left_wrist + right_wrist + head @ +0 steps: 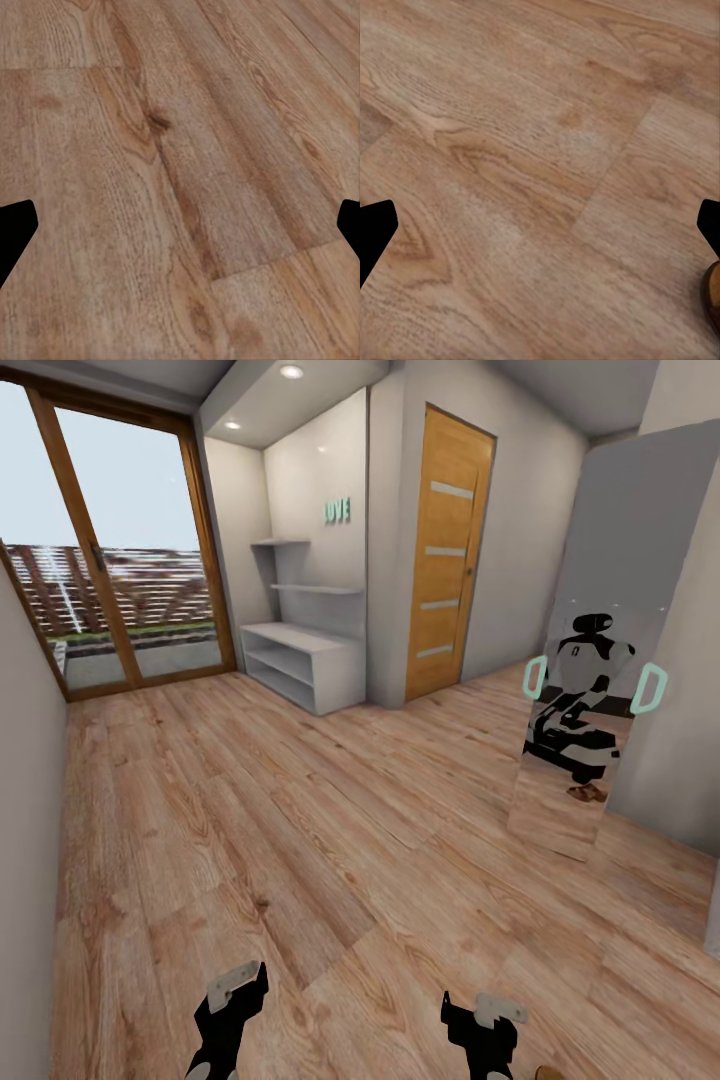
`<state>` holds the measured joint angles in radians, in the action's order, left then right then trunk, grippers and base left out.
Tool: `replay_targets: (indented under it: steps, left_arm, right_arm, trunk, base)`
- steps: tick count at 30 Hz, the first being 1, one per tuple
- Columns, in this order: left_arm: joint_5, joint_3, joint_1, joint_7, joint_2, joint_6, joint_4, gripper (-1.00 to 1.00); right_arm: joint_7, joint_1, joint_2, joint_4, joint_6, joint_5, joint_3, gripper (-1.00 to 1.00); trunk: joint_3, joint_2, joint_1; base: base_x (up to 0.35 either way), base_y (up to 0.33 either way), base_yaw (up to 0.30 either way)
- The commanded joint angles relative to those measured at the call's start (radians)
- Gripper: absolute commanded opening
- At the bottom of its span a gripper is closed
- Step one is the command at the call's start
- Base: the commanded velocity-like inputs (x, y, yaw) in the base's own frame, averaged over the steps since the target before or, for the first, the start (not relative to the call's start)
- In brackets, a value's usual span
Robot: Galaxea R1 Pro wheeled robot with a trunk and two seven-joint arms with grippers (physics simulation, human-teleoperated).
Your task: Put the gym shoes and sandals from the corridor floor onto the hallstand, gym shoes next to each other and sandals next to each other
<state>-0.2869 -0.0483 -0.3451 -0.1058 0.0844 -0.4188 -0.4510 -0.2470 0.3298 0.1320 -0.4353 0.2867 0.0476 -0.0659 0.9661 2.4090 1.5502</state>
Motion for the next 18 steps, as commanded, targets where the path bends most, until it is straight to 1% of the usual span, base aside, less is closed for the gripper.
replay_targets:
  steps: [1, 8, 18]
  left_arm:
    - [0.0, 0.0, 0.0, 0.0, 0.0, 0.0, 0.0, 1.0]
    - [0.0, 0.001, 0.0, 0.001, 0.001, 0.0, 0.0, 1.0]
    - [0.0, 0.001, 0.0, 0.0, 0.001, 0.001, 0.0, 1.0]
  right_arm:
    - [0.0, 0.0, 0.0, 0.0, 0.0, 0.0, 0.0, 1.0]
    - [0.0, 0.0, 0.0, 0.0, 0.0, 0.0, 0.0, 1.0]
    - [0.0, 0.0, 0.0, 0.0, 0.0, 0.0, 0.0, 1.0]
  trunk:
    - [0.0, 0.0, 0.0]
    - [0.0, 0.0, 0.0]
    - [0.031, 0.07, 0.038]
  base:
    - [0.0, 0.0, 0.0]
    - [0.0, 0.0, 0.0]
    - [0.0, 0.0, 0.0]
